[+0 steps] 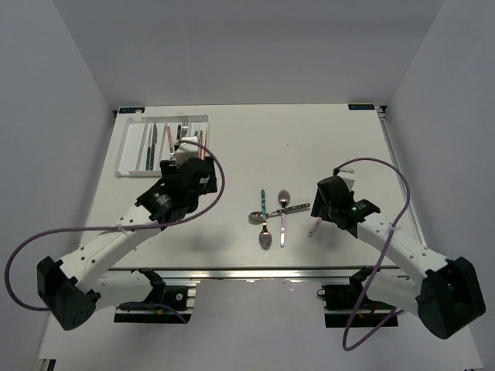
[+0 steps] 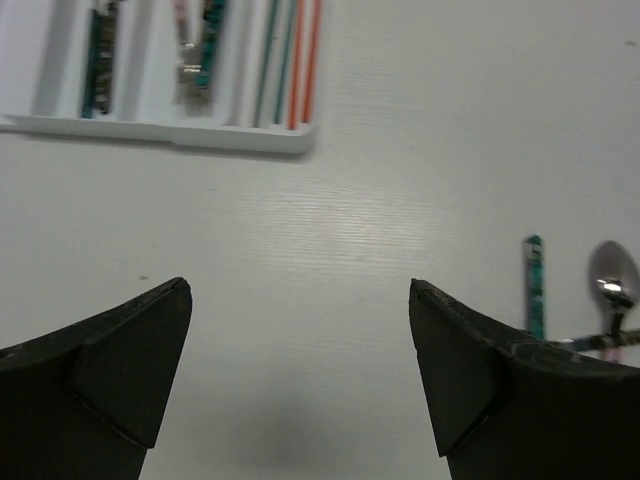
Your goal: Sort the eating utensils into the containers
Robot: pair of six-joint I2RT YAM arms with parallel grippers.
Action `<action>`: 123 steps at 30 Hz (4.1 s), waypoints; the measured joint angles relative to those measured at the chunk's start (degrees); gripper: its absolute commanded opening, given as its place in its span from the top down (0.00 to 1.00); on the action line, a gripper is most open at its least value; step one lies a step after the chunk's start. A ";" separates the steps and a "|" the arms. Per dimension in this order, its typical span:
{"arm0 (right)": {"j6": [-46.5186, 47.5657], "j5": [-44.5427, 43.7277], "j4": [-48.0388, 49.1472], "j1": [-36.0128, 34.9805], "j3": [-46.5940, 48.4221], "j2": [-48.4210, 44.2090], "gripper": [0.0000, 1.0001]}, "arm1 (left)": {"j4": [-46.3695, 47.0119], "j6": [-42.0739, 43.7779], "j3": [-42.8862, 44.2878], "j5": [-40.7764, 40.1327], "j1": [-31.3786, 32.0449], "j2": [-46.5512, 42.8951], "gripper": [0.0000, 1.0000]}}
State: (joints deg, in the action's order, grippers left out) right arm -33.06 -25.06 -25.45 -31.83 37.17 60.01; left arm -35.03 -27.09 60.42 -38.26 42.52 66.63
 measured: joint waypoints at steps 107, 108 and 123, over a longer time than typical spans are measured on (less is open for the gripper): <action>6.67 11.76 19.98 -13.90 -7.06 -8.96 0.11 | 12.46 33.99 42.95 16.22 -42.18 61.53 0.79; 6.75 11.76 19.98 -13.90 -7.04 -8.66 0.11 | 13.03 34.36 42.93 16.06 -42.18 61.53 0.59; 9.20 11.50 19.10 -13.49 -3.78 -3.56 0.11 | 6.38 24.57 44.81 13.00 -41.90 55.71 0.02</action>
State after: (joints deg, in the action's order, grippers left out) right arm -23.86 -13.56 -6.35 -45.32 33.39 56.45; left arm -28.64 -2.52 105.23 -25.26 0.62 122.34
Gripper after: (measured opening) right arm 0.895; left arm 0.974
